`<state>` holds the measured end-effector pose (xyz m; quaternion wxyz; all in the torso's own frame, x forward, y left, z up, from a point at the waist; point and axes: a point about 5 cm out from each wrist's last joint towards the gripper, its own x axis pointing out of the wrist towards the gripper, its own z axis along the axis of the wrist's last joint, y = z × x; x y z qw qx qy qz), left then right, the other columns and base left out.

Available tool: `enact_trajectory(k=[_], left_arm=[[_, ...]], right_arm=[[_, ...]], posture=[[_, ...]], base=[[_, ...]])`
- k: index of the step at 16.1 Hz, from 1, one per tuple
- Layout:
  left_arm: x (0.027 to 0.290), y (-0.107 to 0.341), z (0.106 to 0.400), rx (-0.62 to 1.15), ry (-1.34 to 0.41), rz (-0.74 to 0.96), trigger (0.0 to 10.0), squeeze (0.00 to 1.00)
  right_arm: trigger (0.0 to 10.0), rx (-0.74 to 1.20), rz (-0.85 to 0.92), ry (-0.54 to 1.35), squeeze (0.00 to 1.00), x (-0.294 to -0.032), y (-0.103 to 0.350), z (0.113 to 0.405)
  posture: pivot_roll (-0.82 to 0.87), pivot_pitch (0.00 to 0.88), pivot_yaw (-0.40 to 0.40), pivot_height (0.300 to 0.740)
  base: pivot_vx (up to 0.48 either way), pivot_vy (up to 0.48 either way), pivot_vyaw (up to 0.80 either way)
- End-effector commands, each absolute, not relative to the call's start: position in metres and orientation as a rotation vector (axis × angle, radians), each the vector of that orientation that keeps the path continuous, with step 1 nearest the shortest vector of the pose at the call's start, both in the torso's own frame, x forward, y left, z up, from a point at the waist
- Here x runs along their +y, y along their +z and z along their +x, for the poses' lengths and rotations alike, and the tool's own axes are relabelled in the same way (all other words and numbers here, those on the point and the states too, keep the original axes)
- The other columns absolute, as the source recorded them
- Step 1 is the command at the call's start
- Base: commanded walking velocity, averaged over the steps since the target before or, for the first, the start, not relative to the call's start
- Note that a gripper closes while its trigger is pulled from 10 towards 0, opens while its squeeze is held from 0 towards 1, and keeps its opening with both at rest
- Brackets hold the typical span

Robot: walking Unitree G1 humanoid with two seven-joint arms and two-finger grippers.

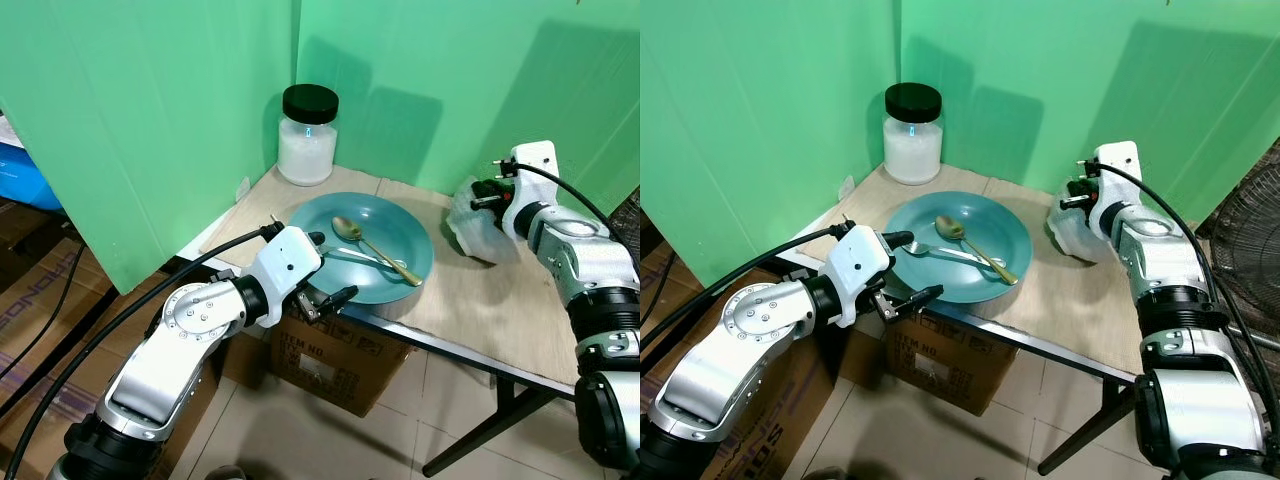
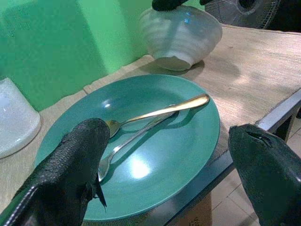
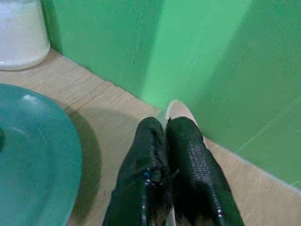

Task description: Setting the table

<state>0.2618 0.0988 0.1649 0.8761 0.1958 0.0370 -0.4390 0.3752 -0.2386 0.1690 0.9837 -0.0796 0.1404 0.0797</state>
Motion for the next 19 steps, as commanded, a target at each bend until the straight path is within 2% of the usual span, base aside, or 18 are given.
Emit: enact_trajectory(k=[1,5,7,10,14,19], left_arm=[[0.097,0.167,0.260,0.061,-0.922,0.405,10.0,0.00],[0.097,0.166,0.259,0.065,-0.925,0.405,10.0,0.00],[0.097,0.166,0.258,0.066,-0.925,0.405,10.0,0.00],[0.096,0.165,0.257,0.070,-0.925,0.404,10.0,0.00],[0.096,0.165,0.257,0.069,-0.925,0.405,10.0,0.00],[0.098,0.165,0.259,0.067,-0.906,0.409,10.0,0.00]], right_arm=[[0.0,0.261,-0.202,0.153,0.00,-0.245,0.178,0.377],[0.0,0.285,-0.177,0.232,0.00,-0.237,0.171,0.372],[0.0,0.326,-0.030,0.296,0.00,-0.229,0.161,0.365],[0.0,0.388,-0.113,0.348,0.00,-0.222,0.140,0.349],[0.0,0.403,-0.244,0.354,0.00,-0.221,0.137,0.344],[0.0,0.400,-0.325,0.249,0.00,-0.240,0.142,0.349]], posture=[[0.02,0.000,-0.116,0.740],[0.02,0.000,-0.118,0.740],[0.02,0.000,-0.121,0.740],[0.02,0.000,-0.120,0.740],[0.02,0.000,-0.117,0.740],[0.02,0.000,-0.120,0.740]], base=[[0.000,0.000,0.00],[0.000,0.000,0.00],[0.000,0.000,0.00],[0.000,0.000,0.00],[0.000,0.000,0.00],[0.000,0.000,0.00]])
